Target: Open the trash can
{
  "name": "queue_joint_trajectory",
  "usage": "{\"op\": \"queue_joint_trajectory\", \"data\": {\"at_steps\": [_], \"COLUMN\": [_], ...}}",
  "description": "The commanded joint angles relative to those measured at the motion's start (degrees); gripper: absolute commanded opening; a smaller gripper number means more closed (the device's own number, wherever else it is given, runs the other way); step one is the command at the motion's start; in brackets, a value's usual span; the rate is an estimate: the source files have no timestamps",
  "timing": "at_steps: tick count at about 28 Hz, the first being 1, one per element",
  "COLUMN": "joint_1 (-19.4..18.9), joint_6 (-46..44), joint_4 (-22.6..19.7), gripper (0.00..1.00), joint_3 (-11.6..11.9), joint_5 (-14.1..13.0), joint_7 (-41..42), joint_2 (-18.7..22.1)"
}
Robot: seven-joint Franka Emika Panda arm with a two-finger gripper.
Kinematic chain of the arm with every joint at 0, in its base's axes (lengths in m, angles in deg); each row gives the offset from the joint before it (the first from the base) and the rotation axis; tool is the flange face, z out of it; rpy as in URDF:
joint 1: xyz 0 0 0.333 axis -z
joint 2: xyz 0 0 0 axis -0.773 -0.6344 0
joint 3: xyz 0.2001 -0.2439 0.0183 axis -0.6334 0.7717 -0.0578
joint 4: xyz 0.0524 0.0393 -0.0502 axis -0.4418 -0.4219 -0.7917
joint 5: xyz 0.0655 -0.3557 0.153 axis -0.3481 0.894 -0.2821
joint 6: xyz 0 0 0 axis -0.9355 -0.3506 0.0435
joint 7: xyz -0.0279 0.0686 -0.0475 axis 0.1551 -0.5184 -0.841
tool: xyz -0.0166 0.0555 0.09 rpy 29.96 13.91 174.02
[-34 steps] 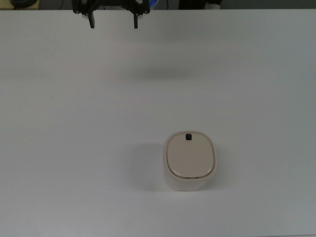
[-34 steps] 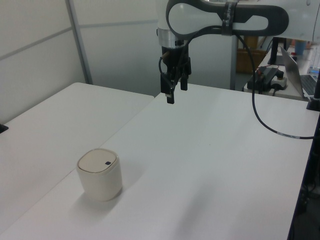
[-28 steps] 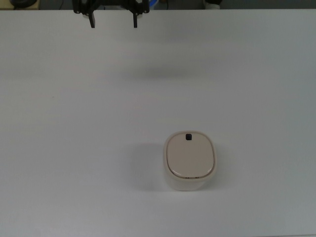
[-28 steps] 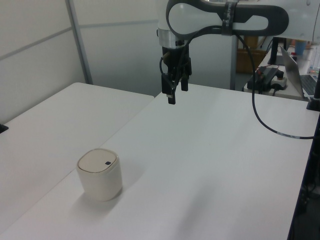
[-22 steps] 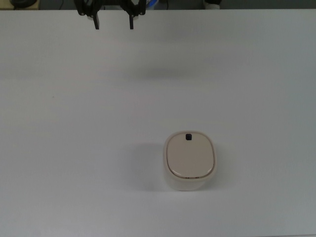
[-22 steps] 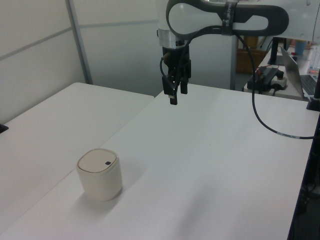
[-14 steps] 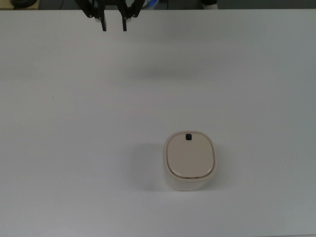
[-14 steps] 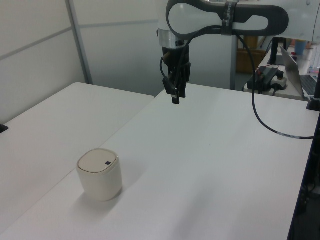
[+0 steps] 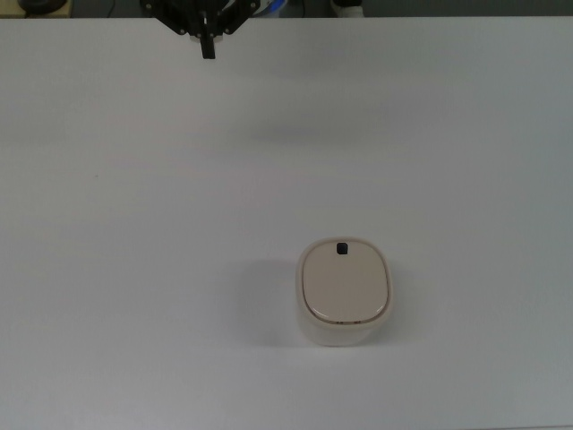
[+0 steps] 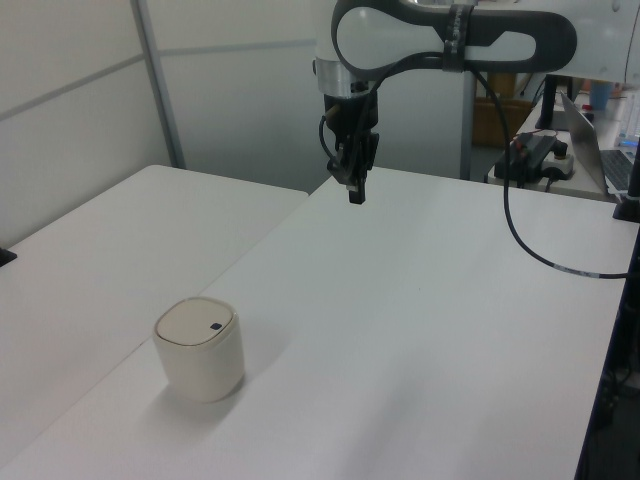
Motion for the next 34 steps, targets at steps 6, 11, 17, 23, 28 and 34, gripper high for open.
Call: {"op": "queue_joint_trajectory", "data": {"at_steps": [6, 11, 17, 23, 28, 34], "joint_1": [-1.46, -2.78, -4.36, -6.82, -7.62, -8.06], "joint_6": [8.65, 14.63, 22.62, 32.65, 36.69, 41.35], "joint_4": [-0.56, -0.64, -0.56, -0.91, -1.0, -1.08], "gripper": [0.0, 0.0, 0.0, 0.0, 0.0, 0.0], "joint_3": [-1.03, -1.03, -1.21, -1.21, -1.12, -1.21], "joint_5": [-1.21, -3.14, -2.97, -2.97, -3.06, -3.32], "joint_7": [1.45, 1.54, 1.54, 1.01, 0.93, 0.66], "joint_2": [-4.25, -6.63, -11.28, -14.71, -17.09, -19.46]}}
